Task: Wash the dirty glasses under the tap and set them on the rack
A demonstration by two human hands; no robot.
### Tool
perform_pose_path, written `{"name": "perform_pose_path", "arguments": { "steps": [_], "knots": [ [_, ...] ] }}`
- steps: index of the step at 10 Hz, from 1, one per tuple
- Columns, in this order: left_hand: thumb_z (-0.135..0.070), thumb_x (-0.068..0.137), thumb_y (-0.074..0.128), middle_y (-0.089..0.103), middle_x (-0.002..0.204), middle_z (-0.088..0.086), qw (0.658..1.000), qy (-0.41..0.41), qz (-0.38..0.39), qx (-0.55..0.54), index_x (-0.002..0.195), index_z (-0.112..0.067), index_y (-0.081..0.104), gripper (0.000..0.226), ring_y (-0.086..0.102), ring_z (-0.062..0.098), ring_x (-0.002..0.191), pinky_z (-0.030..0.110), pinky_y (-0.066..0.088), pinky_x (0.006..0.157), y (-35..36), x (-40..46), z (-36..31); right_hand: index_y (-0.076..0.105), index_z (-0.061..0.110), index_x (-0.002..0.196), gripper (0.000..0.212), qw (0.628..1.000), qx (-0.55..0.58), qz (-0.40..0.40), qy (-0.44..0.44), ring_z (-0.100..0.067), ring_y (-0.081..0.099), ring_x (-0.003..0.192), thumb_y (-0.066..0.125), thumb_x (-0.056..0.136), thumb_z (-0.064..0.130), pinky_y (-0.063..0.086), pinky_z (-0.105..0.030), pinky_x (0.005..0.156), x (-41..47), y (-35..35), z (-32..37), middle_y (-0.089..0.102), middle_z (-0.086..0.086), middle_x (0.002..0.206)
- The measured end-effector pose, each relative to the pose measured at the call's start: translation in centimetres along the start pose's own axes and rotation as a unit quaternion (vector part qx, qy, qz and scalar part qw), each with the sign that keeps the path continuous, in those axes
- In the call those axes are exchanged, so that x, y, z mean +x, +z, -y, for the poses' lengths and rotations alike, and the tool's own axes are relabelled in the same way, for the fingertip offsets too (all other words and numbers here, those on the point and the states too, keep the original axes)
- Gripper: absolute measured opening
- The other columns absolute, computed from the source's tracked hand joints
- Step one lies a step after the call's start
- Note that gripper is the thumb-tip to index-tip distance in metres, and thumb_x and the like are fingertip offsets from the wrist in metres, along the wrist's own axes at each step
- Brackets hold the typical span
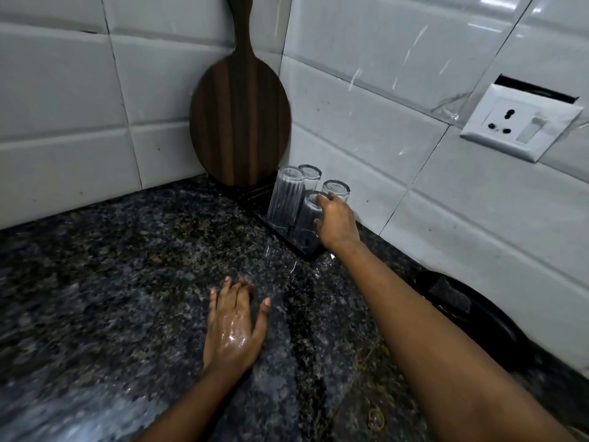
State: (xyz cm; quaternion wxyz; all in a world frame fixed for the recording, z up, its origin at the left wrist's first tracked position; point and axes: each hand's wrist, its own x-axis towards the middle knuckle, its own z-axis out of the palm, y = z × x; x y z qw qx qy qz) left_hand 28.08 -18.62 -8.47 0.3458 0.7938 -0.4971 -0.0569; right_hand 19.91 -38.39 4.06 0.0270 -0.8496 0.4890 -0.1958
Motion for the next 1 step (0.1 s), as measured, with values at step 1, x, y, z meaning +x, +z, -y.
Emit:
{"name": "perform_pose_path", "arguments": {
  "steps": [1],
  "knots": [
    [-0.062,0.085,0.012,0.048,0.139,0.005,0.998,-0.028,-0.008,-0.048,0.125,-0.011,0.05,0.075,0.02,0.016,0.143,0.033,0.0,0.12,-0.06,0.14,-0.39,0.034,-0.003,0.138,0.05,0.996,0.073,-0.044,0.028,-0.037,0.04,0.129,0.049,0.091,0.005,0.035,-0.041,0.109,-4.23,0.46,0.14,0.042,-0.024,0.141]
  ]
}}
